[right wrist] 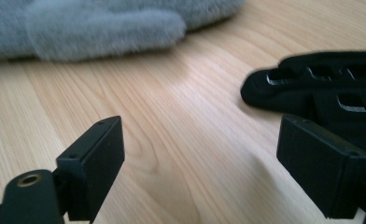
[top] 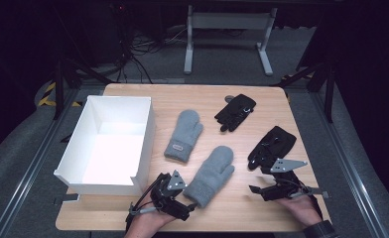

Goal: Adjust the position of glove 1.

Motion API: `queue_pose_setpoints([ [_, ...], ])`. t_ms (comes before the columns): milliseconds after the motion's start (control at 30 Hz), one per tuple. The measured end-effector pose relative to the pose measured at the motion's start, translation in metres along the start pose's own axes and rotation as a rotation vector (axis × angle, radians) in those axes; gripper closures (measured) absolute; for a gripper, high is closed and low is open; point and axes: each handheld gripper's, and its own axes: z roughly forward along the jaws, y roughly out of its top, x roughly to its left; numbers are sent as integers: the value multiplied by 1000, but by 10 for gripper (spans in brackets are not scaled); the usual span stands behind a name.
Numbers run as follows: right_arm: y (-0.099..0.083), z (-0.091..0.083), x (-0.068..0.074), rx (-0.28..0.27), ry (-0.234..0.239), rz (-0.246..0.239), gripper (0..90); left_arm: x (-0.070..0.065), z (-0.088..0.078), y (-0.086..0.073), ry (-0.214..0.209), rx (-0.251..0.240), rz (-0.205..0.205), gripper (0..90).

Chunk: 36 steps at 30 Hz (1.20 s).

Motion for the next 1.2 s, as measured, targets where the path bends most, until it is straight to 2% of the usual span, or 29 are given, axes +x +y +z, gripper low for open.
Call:
queue_pose_setpoints([
  [167, -11, -3, 3, 20, -17, -33, 143, 6, -1, 6, 12, -12, -27, 34],
  [300, -16, 0, 6, 46, -26, -45, 111, 11, -1, 13, 26, -17, -44, 34],
  [467, -19, 4, 10, 35, -30, -76, 38, 17, 1, 22, 44, -17, -59, 35],
  [600, -19, 5, 10, 31, -28, -79, 32, 24, 7, 31, 65, -30, -80, 36],
  [733, -19, 5, 10, 31, -30, -79, 32, 29, 12, 38, 85, -25, -81, 37],
  [900, -19, 5, 11, 31, -36, -73, 32, 39, 20, 48, 102, -31, -118, 42],
  [1000, -19, 5, 11, 31, -36, -73, 32, 45, 23, 53, 117, -33, -123, 44],
  [1100, -19, 5, 11, 31, -37, -73, 31, 52, 25, 59, 140, -13, -114, 62],
  [1200, -19, 5, 11, 31, -37, -72, 32, 61, 28, 65, 165, -10, -128, 79],
])
